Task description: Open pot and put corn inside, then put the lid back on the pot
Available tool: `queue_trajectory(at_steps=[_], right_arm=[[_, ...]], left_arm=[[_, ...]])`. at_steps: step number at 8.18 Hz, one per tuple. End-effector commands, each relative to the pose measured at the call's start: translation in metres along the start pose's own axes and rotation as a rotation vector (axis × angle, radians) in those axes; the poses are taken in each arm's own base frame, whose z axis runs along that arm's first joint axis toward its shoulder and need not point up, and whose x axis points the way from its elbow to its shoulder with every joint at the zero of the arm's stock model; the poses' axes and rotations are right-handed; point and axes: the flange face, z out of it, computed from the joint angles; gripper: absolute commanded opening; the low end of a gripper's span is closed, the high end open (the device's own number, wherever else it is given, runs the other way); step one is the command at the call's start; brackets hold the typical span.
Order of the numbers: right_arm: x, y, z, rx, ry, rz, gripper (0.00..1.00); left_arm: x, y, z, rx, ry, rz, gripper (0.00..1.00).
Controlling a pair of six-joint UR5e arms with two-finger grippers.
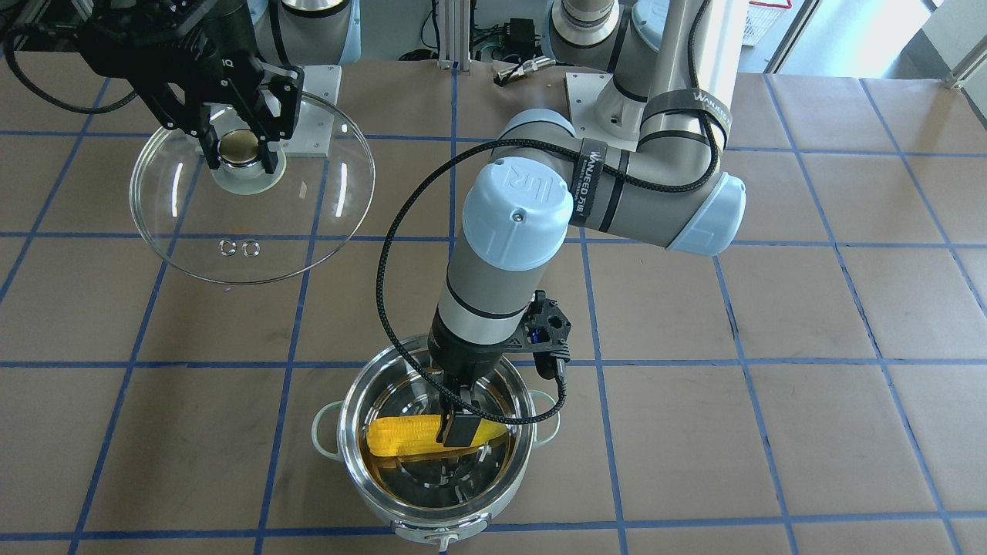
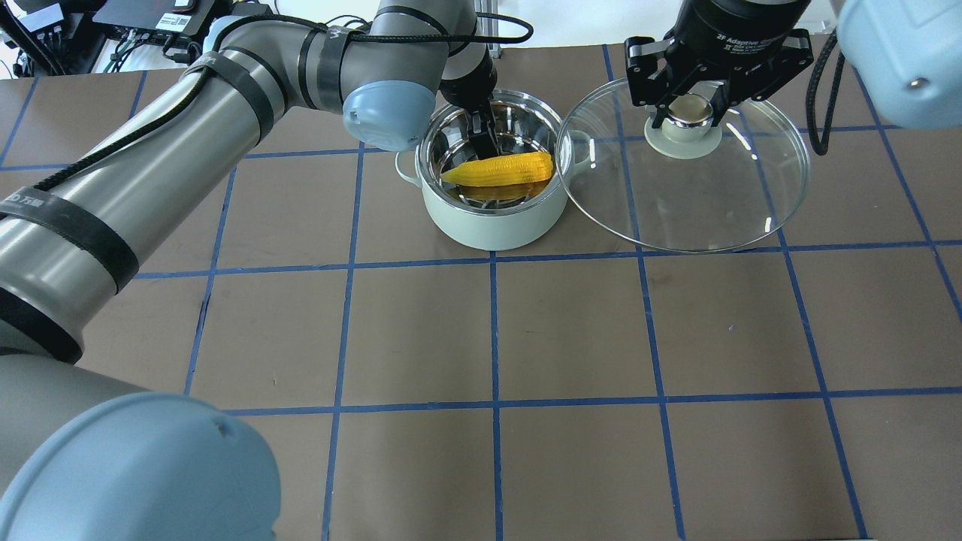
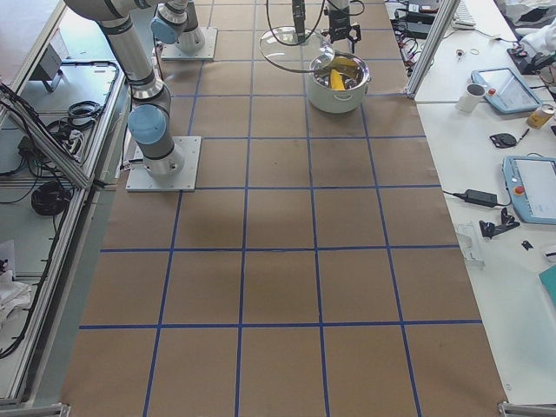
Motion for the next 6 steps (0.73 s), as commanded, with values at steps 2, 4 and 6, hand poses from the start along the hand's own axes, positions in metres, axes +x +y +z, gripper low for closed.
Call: queue_trajectory(at_steps=[2,4,6], right_arm=[[-0.008,-0.03,0.02,0.034,-0.016,0.006,0.43],[-0.019,-0.057,0.035,0.045,-0.011,-0.007,0.42],[-0.074,-0.064,0.06,0.075,-0.034,-0.033,0.41]], left_arm=[[0.01,-0.06,-0.071,0.038,0.005,0.123,1.0],[0.036,-0.15,-0.123,0.068,0.045,0.127,1.0],[0.03,-0.19,-0.149,0.155,0.022,0.236,1.0]])
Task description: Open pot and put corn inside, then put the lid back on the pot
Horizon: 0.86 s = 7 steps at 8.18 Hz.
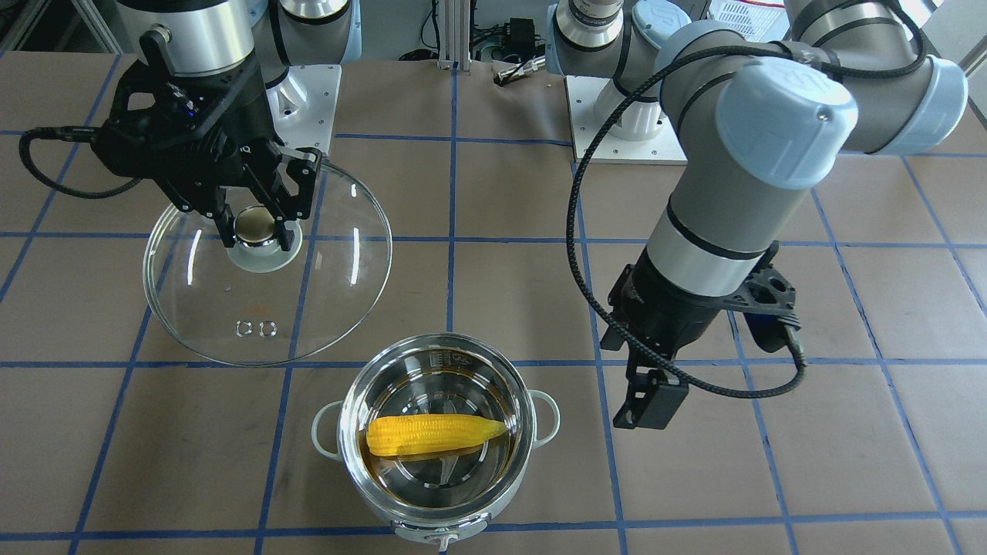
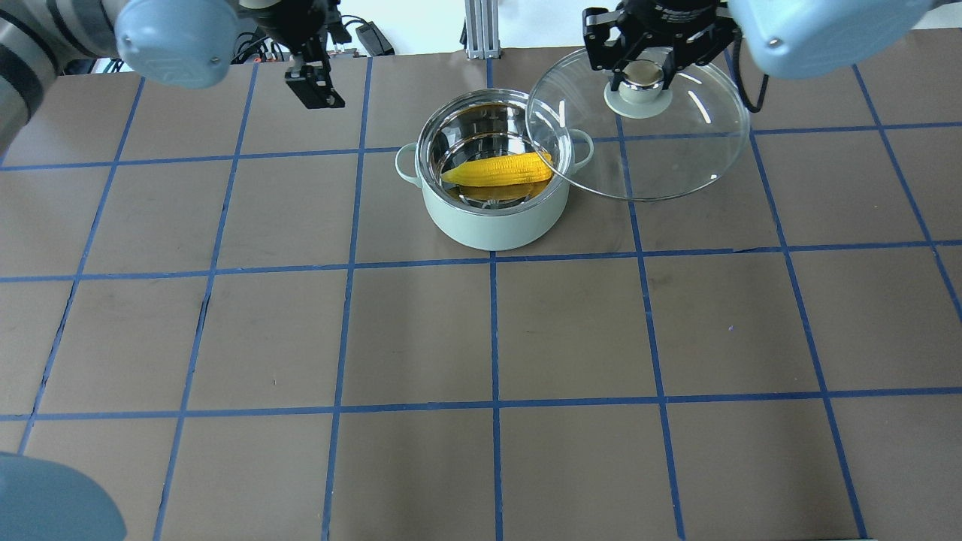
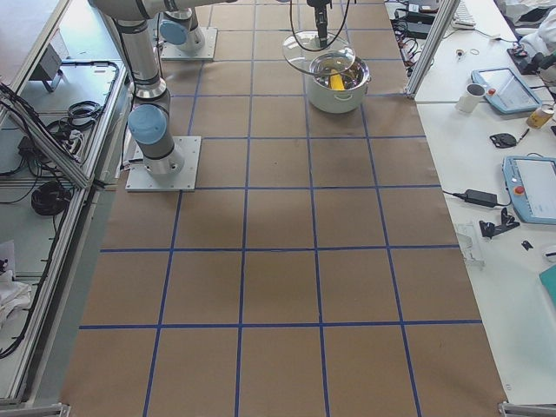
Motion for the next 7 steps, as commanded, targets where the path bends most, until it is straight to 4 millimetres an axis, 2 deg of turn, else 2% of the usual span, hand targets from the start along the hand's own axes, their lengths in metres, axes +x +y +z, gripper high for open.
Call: queue_trajectory(at_steps=[1,3,4,5,6,7], right_arm=[[-0.078,-0.009,0.045,0.043,0.015,-0.032,0.41],[-0.123,-0.022,0.08,0.061,-0.005,0.014,0.41],[-0.137,-0.024,0.091,0.072,-0.023,0.035,0.41],[-0.148,-0.024,0.1,0.079,-0.027,0.019,0.41],[-0.15,-0.028,0.1,0.092,-0.036,0.021,0.42],[-0.153,-0.029,0.114,0.073,-0.043,0.017,0.43]], left_arm=[[-0.034,-0.059,-0.04,0.109,-0.08,0.184,1.0],[-0.092,-0.052,-0.066,0.104,-0.139,0.337,0.99],[-0.108,-0.058,-0.063,0.19,-0.186,0.385,1.0],[-0.113,-0.067,-0.066,0.313,-0.24,0.466,1.0],[-0.113,-0.067,-0.07,0.308,-0.25,0.554,1.0],[-0.112,-0.064,-0.07,0.283,-0.25,0.622,1.0]])
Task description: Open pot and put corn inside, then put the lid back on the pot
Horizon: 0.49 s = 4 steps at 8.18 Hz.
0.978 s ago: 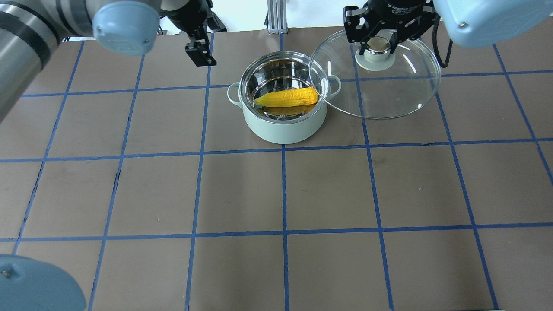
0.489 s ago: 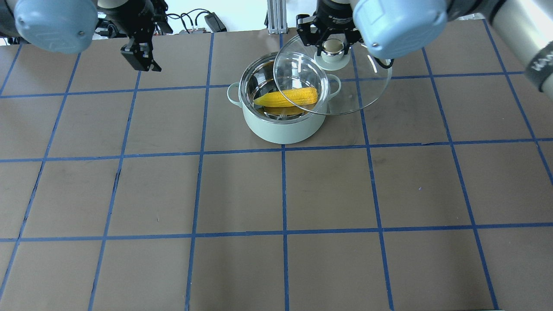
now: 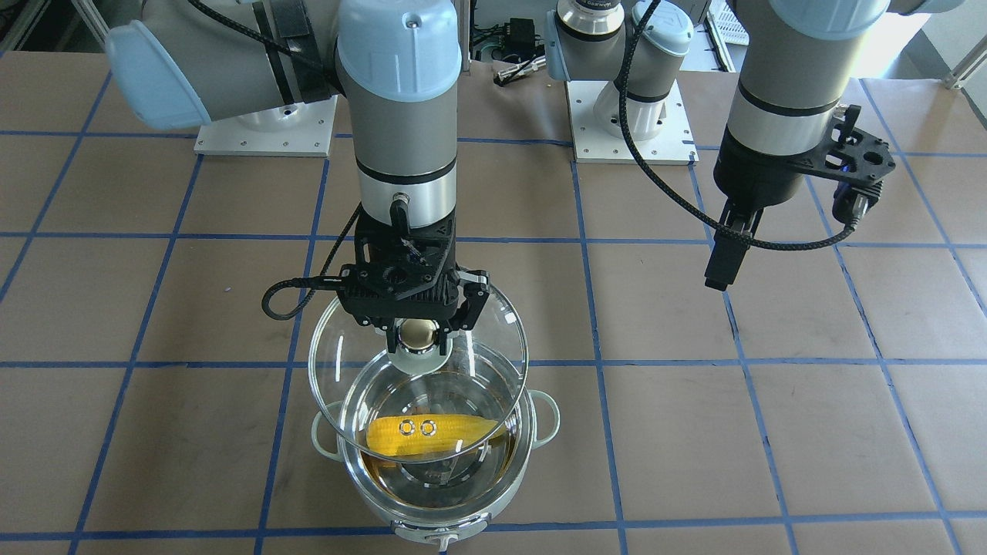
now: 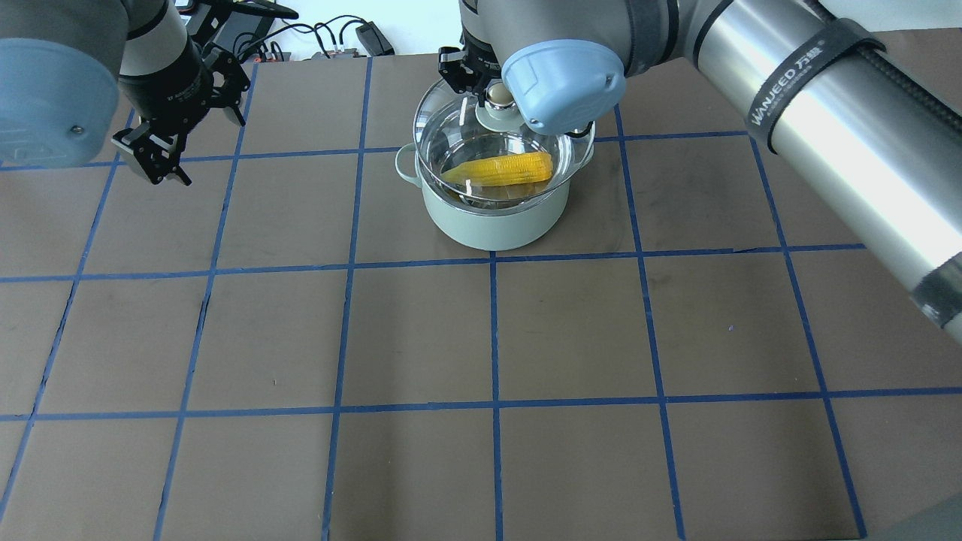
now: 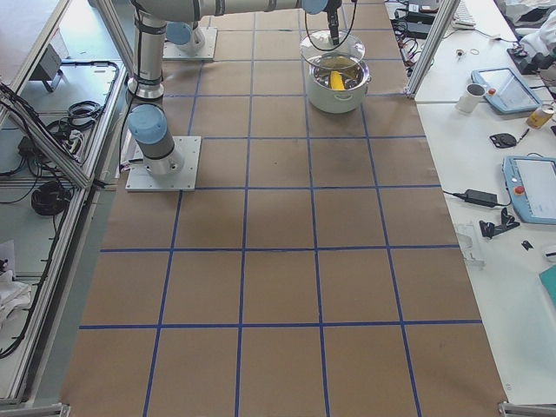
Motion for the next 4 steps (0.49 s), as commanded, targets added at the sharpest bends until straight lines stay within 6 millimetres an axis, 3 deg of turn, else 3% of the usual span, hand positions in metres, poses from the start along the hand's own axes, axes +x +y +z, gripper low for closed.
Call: queue_trajectory(at_steps=[1,3,4], right_arm=[[-0.013,-0.001,0.025,-0.03,-0.037,0.001,0.43],[-0.015,-0.002,0.056,-0.063,-0.02,-0.024,0.43],[-0.014,-0.004,0.062,-0.046,-0.019,-0.023,0.44]], left_arm=[[-0.003,0.003,-0.003,0.007,-0.001,0.166,1.0],[0.0,0.006,-0.002,-0.036,0.035,0.333,1.0],[0.006,0.009,0.003,-0.086,0.076,0.456,1.0]])
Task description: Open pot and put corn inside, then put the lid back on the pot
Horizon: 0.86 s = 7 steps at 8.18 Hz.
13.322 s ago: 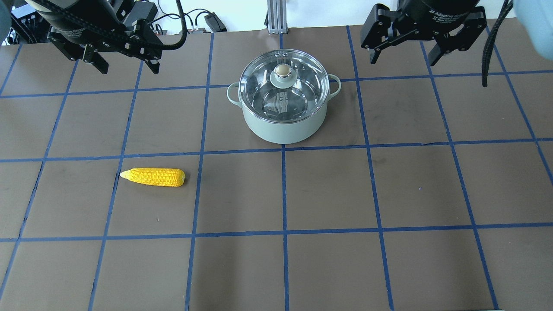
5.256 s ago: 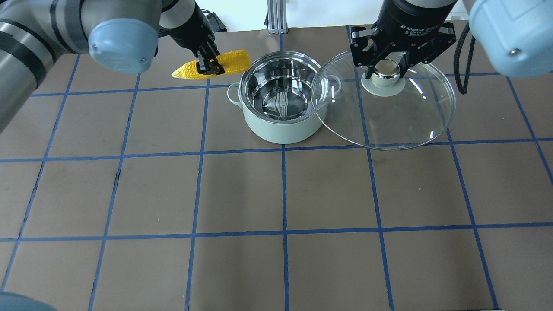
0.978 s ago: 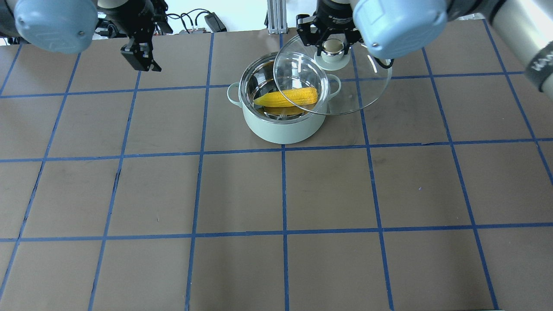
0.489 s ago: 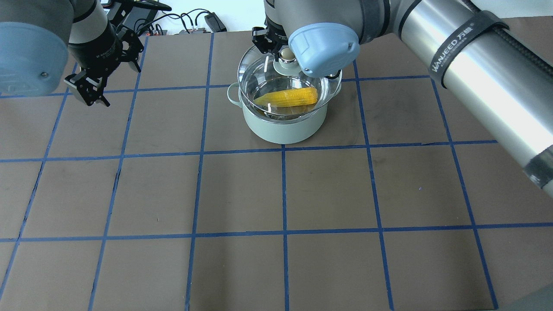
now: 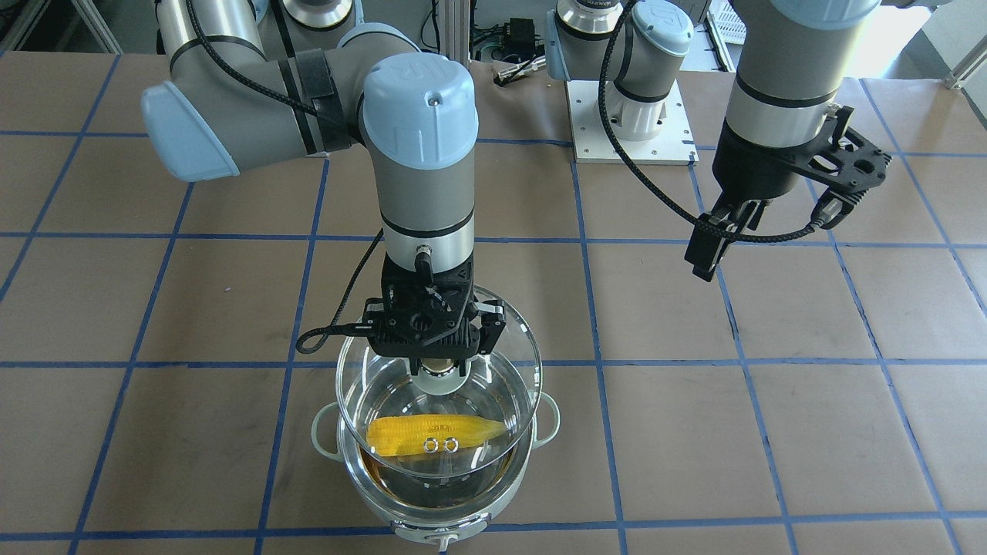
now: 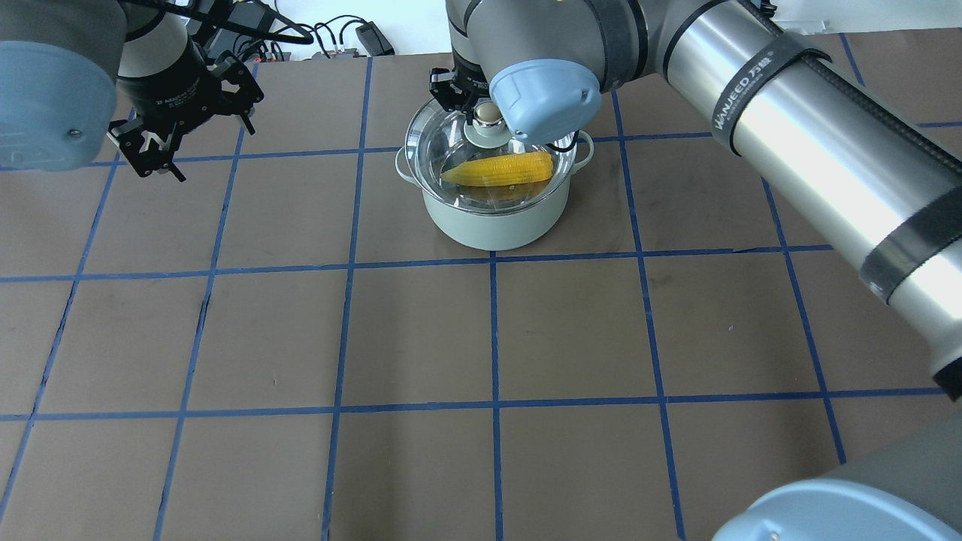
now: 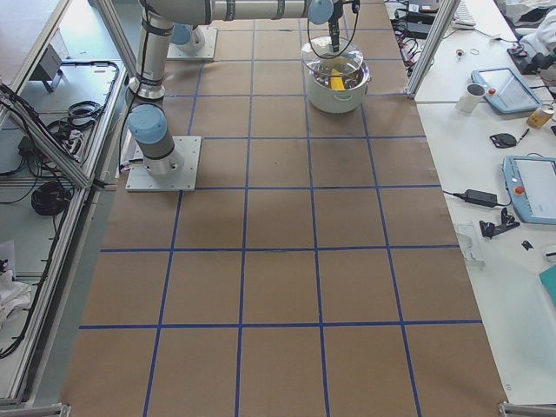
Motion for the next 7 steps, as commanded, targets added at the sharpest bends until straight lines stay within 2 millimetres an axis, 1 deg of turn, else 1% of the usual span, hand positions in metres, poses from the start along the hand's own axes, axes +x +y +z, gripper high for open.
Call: queue_trajectory(at_steps=[1,3,5,6,7], right_arm=[[0.002,-0.007,0.025,0.004,0.005,0.0,0.44],[0.008,-0.015,0.033,0.02,-0.001,0.012,0.44],[0.007,-0.017,0.038,0.028,-0.006,0.016,0.44],[0.006,-0.017,0.045,0.023,-0.009,0.018,0.42],[0.005,-0.017,0.046,0.021,-0.008,0.014,0.41]], left_arm=[[0.011,0.005,0.005,-0.073,0.092,0.261,1.0],[0.008,0.006,-0.002,-0.057,0.101,0.365,1.0],[0.004,0.009,-0.015,-0.033,0.115,0.453,1.0],[0.005,0.013,-0.019,-0.042,0.158,0.537,1.0],[0.006,0.021,-0.019,-0.096,0.195,0.625,1.0]])
